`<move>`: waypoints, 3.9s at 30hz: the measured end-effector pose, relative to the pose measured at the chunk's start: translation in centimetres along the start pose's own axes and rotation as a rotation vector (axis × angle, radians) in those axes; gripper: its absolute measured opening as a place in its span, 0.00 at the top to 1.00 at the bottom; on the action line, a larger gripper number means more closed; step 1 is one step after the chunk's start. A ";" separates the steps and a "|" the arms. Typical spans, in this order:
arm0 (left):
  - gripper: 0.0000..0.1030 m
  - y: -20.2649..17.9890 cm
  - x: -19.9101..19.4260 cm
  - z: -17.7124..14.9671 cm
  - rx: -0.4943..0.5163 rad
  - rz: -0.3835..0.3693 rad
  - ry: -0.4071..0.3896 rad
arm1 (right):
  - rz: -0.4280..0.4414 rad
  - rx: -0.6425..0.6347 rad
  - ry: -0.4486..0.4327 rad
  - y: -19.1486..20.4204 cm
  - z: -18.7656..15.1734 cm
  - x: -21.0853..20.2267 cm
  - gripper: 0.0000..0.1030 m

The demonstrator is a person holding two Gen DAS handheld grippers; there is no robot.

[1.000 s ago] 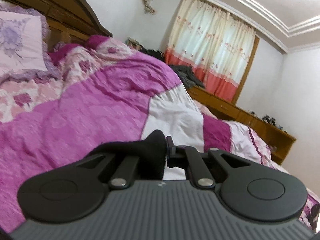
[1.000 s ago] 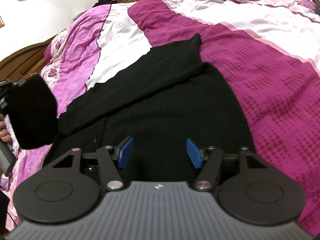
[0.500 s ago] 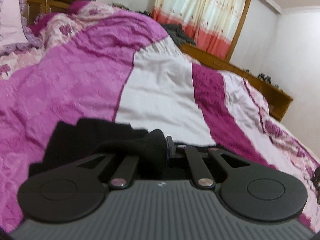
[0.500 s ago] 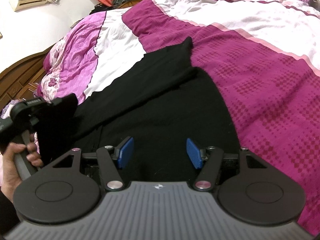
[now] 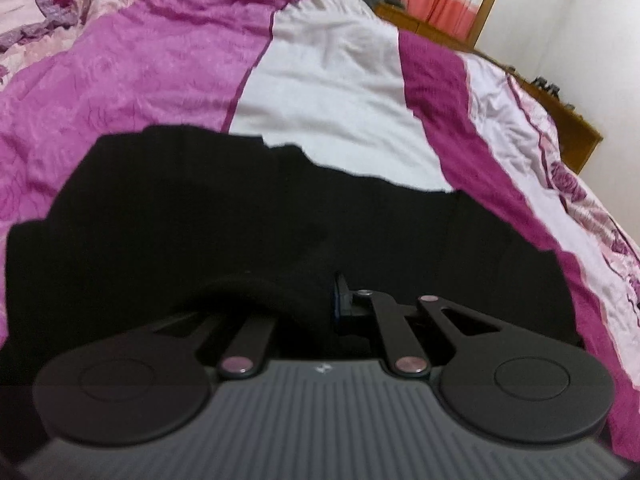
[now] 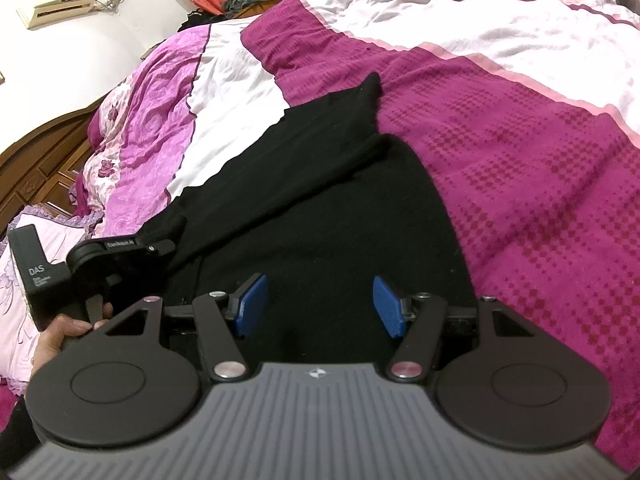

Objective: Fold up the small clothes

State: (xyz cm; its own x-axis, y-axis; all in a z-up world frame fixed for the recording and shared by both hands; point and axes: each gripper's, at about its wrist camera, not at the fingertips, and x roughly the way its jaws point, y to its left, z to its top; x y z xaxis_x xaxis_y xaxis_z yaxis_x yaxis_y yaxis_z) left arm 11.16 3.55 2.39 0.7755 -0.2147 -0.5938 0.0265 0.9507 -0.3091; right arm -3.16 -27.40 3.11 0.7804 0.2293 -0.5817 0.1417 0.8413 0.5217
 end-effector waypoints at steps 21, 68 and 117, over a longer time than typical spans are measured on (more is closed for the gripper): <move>0.59 -0.5 -5.3 -0.3 0.047 -0.002 0.161 | 0.000 -0.001 -0.004 0.5 0.3 -0.4 0.36; 0.59 9.5 -11.0 -1.9 -0.026 0.129 0.083 | 0.211 -0.300 0.276 20.4 3.5 18.7 0.94; 0.59 10.1 -12.5 -0.9 -0.012 0.134 0.071 | 0.172 -0.578 0.076 22.8 -1.6 10.3 0.40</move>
State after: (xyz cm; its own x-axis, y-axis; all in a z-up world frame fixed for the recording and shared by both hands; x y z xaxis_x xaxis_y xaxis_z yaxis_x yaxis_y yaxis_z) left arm 1.18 15.58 6.01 0.7249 -0.1014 -0.6813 -0.0823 0.9693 -0.2318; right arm 7.13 -5.08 8.07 0.7140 0.4018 -0.5734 -0.3527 0.9138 0.2013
